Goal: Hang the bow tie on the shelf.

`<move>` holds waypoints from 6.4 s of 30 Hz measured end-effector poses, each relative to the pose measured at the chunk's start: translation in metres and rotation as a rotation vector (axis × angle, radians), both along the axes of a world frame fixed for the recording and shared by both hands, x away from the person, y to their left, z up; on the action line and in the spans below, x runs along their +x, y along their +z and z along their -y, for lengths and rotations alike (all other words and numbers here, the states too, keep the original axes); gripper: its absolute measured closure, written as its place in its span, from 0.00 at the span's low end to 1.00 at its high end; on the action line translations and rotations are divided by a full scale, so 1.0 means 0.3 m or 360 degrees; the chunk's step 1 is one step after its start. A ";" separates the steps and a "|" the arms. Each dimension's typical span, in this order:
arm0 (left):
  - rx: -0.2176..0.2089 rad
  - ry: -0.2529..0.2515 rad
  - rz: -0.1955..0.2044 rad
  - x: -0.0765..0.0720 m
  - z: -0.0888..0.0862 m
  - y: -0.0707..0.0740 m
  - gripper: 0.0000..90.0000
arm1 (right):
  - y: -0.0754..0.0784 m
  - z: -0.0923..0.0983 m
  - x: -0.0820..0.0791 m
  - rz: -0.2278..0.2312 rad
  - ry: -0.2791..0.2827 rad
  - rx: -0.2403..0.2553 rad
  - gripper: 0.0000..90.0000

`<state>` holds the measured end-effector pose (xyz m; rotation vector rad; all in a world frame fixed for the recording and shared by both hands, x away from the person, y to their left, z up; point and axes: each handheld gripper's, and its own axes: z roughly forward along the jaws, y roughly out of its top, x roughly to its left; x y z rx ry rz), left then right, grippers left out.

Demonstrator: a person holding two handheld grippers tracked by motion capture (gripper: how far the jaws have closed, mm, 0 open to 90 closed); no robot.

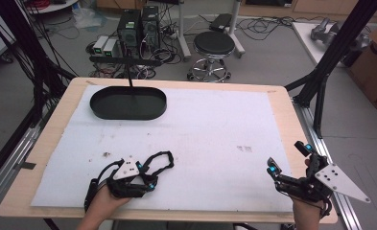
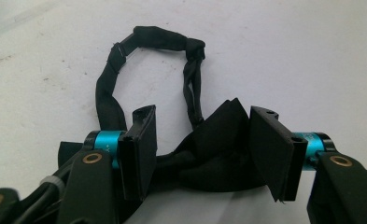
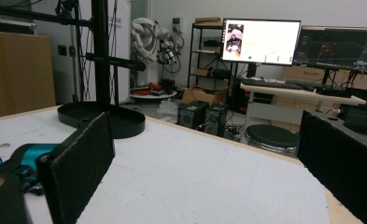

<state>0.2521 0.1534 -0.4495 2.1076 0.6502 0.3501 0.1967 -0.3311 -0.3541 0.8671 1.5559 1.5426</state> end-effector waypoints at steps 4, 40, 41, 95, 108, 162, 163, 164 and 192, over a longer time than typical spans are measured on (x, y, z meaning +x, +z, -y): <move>0.0058 0.0019 0.0020 -0.001 0.018 -0.003 0.50 | 0.000 0.002 -0.001 -0.0003 -0.0001 0.0003 0.04; -0.0341 0.0146 0.0507 -0.058 -0.114 0.194 0.94 | 0.010 0.026 -0.020 0.0030 -0.0022 0.0021 0.04; -0.0361 0.0157 0.0527 -0.058 -0.122 0.206 0.94 | 0.013 0.028 -0.024 0.0031 -0.0026 0.0032 0.04; -0.0726 0.0396 0.0449 0.519 -0.303 0.448 0.94 | 0.013 0.029 -0.019 0.0037 -0.0036 -0.0016 0.04; -0.0743 0.0455 0.0424 0.608 -0.314 0.424 0.94 | 0.008 0.000 -0.005 0.0020 -0.0008 -0.0071 0.04; -0.0702 0.0732 0.0698 0.478 -0.382 0.439 0.17 | 0.005 -0.047 0.009 0.0004 0.0058 -0.0108 0.04; -0.0695 0.0725 0.0713 0.460 -0.383 0.445 0.17 | 0.005 -0.048 0.009 0.0005 0.0059 -0.0106 0.04; -0.0687 0.0724 0.0736 0.441 -0.383 0.452 0.17 | 0.004 -0.049 0.010 0.0005 0.0058 -0.0102 0.04; -0.0449 0.0848 0.1005 -0.064 -0.415 0.425 0.16 | 0.017 -0.093 0.039 0.0016 -0.0051 -0.0008 0.04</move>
